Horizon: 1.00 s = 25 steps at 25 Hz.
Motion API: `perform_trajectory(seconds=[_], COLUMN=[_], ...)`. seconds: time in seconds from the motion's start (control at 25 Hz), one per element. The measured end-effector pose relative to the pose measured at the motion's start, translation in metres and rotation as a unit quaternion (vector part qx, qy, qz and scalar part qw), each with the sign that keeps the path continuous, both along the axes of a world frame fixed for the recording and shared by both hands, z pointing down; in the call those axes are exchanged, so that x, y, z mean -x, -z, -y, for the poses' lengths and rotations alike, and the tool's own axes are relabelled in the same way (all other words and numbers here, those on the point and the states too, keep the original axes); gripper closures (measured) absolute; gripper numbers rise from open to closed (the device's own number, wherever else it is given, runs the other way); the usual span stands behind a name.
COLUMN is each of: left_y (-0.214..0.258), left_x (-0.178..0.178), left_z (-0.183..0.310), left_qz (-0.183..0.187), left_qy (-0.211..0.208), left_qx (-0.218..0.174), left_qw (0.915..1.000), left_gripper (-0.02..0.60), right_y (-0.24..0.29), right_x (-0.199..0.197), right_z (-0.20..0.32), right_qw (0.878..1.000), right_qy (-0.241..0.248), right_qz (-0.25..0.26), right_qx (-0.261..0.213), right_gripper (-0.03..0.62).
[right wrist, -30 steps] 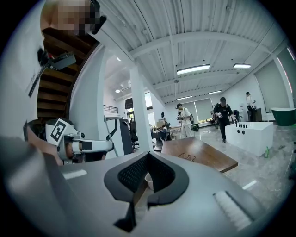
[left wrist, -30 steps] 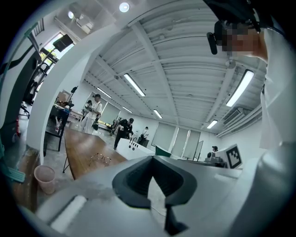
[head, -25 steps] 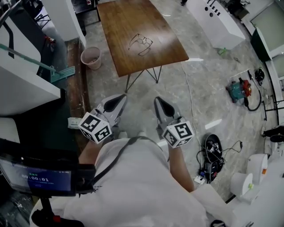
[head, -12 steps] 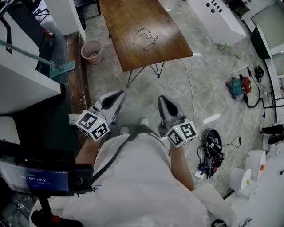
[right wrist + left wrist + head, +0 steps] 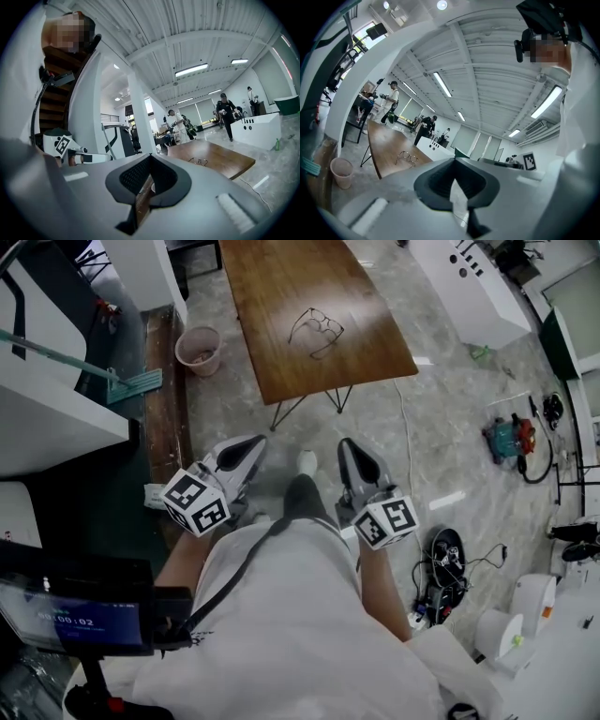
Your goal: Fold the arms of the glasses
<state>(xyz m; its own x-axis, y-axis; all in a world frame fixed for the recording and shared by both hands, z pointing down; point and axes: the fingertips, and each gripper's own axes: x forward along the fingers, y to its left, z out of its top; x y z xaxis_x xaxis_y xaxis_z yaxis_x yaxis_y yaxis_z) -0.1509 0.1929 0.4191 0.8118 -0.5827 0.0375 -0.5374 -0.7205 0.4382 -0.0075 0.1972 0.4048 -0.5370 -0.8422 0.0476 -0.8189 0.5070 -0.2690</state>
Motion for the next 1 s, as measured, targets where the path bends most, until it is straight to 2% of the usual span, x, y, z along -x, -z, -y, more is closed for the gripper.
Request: perform_trajectory(seconds=[0.12,0.24,0.44,0.6,0.84,1.0], left_y=[-0.005,-0.003,0.008,0.016,0.005,-0.023], left_x=[-0.011,-0.024,-0.054,-0.075,-0.116,-0.143], left_z=[0.025,0.059,0.117,0.165,0.228,0.259], left_qz=[0.0,-0.008,-0.016,-0.029,-0.011,0.021], left_qy=[-0.001,0.013,0.028,0.048,0.056,0.053], left_qx=[0.004,0.0,-0.001,0.004,0.022,0.075], left_qw=[1.0,0.9999,0.9995,0.9984,0.9981,0.9956], left_gripper=[0.575,0.577,0.577,0.577,0.577,0.575], right_y=[-0.006,-0.013,-0.01,-0.005,-0.02,-0.039], right_x=[-0.003,-0.011,-0.037,-0.058,-0.088,-0.099], right_z=[0.032,0.07,0.135,0.187,0.253,0.292], right_qw=[1.0,0.999,0.997,0.996,0.993,0.988], right_qy=[0.019,0.042,0.07,0.086,0.113,0.149], right_qz=[-0.01,0.0,0.012,0.001,-0.012,-0.021], right_qx=[-0.002,0.006,0.01,0.003,0.019,0.041], right_gripper=[0.585,0.585,0.585,0.585,0.585,0.585])
